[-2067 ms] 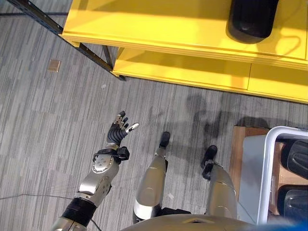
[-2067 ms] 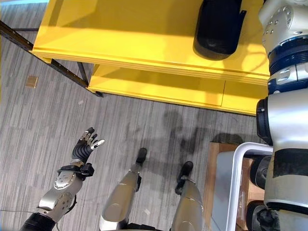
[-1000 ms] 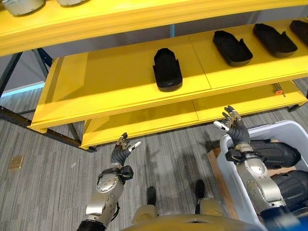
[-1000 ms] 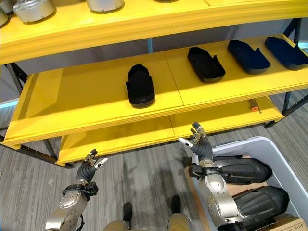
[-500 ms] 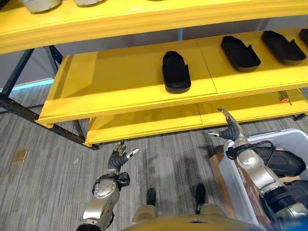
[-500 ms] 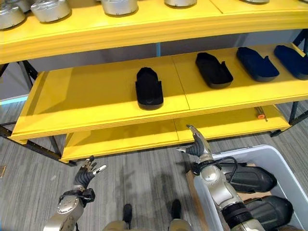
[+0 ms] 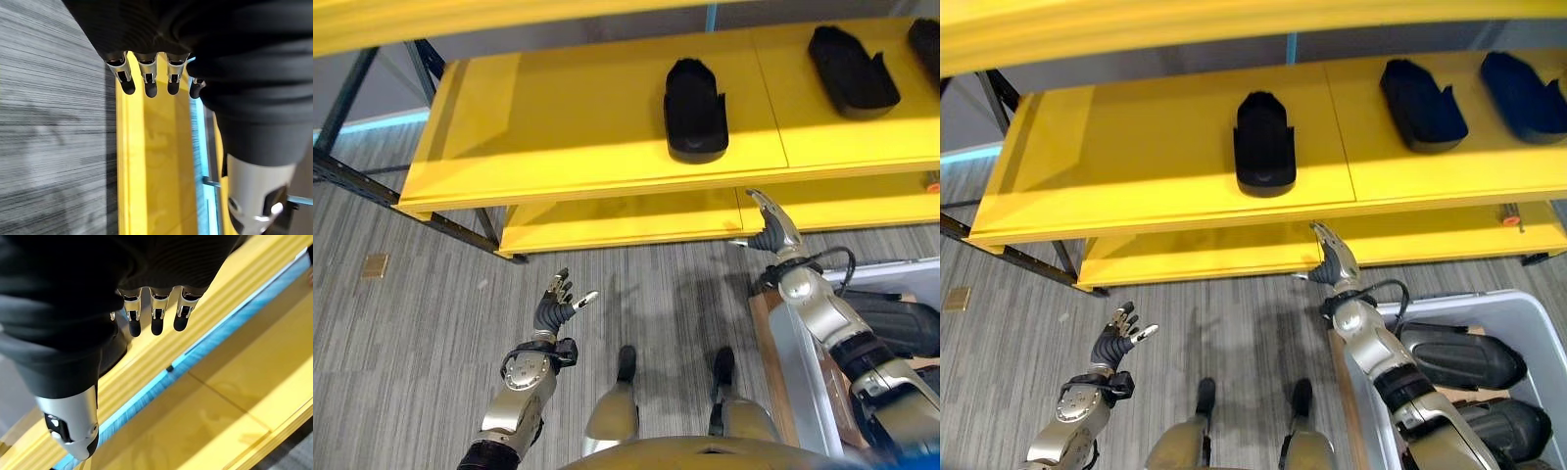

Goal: Move parts from the plastic box to the shelf.

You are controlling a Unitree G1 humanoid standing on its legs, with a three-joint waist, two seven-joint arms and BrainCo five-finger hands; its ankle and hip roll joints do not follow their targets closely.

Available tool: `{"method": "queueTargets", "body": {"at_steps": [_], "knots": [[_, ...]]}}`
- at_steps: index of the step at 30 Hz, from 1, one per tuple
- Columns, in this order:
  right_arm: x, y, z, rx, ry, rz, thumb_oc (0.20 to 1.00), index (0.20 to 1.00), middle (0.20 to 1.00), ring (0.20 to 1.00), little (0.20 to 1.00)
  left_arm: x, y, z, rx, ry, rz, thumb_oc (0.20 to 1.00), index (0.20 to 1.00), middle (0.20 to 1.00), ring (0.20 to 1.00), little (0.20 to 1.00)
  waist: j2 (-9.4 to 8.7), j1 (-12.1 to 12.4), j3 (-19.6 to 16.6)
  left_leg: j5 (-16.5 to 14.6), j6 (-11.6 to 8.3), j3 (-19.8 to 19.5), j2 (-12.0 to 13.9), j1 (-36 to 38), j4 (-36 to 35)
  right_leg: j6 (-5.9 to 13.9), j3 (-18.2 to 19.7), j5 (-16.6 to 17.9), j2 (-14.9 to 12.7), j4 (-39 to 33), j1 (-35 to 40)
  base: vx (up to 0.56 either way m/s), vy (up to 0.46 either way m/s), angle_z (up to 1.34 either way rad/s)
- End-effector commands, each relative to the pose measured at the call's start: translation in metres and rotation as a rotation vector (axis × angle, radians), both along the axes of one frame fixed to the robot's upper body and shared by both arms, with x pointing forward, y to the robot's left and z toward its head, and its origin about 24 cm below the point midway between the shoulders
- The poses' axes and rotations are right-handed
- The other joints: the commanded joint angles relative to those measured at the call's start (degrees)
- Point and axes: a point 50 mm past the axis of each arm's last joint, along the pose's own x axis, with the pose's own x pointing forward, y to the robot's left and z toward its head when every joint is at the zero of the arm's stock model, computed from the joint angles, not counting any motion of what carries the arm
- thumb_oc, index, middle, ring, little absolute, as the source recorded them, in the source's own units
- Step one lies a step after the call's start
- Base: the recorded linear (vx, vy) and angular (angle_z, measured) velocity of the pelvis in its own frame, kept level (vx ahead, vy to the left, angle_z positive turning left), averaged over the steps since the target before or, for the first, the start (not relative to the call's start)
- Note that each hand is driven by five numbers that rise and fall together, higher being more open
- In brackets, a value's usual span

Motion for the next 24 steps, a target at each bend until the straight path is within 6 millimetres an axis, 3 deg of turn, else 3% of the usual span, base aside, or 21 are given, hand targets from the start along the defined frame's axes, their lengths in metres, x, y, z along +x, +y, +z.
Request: {"method": "queueTargets", "body": {"at_steps": [1, 11, 24], "knots": [[0.012, 0.021, 0.027, -0.025, -0.127, 0.05, 1.0, 1.0, 1.0, 1.0, 1.0, 0.013, 0.01, 0.028, 0.048, -0.141, 0.003, 1.0, 1.0, 1.0, 1.0, 1.0, -3.15, 0.87, -0.2, -0.13, -0.16, 1.8, 2.17, 0.85, 2.84, 5.34, 2.92, -7.87, -7.15, 8.74, -0.02, 0.0, 0.0, 0.0], [0.026, 0.05, 0.044, -0.063, -0.177, 0.104, 1.0, 1.0, 1.0, 1.0, 1.0, 0.021, 0.005, 0.037, 0.036, -0.19, 0.009, 1.0, 1.0, 1.0, 1.0, 1.0, -3.67, 2.49, 1.82, -0.88, 0.49, 1.58, 0.91, -2.14, 4.56, 5.53, 2.94, -6.8, -8.0, 8.0, -1.65, 0.0, 0.0, 0.0], [0.037, 0.059, 0.061, -0.185, -0.247, 0.105, 1.0, 1.0, 1.0, 1.0, 1.0, 0.025, 0.004, 0.042, 0.041, -0.218, 0.012, 1.0, 1.0, 1.0, 1.0, 1.0, -4.39, 3.83, 3.25, -1.25, 0.86, 0.7, 0.25, -3.91, 5.69, 5.63, 2.34, -6.29, -8.64, 7.68, -1.91, -0.01, 0.004, 0.05]]}}
